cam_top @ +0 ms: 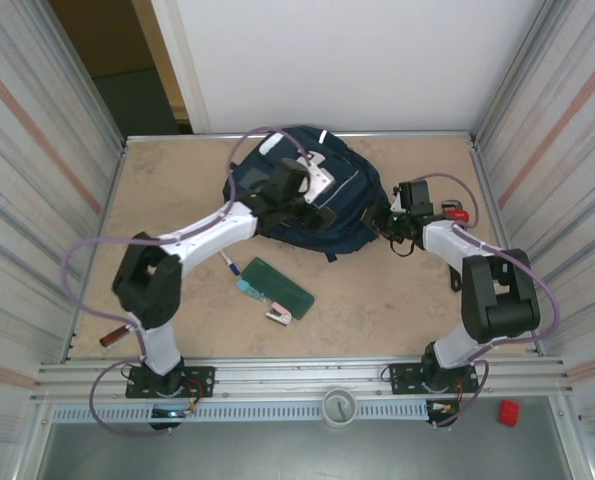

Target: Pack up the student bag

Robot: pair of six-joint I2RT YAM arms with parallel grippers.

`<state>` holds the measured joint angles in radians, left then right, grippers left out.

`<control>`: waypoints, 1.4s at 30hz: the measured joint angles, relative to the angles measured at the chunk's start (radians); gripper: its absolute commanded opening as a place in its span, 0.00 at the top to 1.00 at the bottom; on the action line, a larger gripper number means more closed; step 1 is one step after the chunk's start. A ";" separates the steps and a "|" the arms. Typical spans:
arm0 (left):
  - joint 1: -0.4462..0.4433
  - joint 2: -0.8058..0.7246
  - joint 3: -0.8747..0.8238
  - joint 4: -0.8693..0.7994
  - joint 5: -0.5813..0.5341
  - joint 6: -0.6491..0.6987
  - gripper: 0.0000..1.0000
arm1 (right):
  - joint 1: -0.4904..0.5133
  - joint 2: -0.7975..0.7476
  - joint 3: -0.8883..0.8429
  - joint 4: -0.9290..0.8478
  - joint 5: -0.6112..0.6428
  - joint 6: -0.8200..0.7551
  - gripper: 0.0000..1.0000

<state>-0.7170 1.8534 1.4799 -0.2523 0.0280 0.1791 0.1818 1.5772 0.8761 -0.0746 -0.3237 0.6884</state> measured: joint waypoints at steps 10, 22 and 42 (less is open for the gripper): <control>-0.027 0.231 0.230 -0.170 -0.030 0.024 0.13 | 0.114 -0.031 -0.134 0.120 0.018 0.077 0.79; 0.003 0.306 0.314 -0.218 -0.002 0.050 0.98 | 0.132 -0.177 -0.148 0.034 0.087 0.010 0.35; 0.335 0.066 0.138 0.069 0.682 -0.229 1.00 | 0.807 -0.056 0.003 -0.113 0.384 -0.518 0.01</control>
<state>-0.3820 1.9194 1.6184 -0.1837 0.7105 -0.0502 0.9890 1.5208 0.8787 -0.1871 0.0605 0.1699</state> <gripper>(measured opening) 0.059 0.990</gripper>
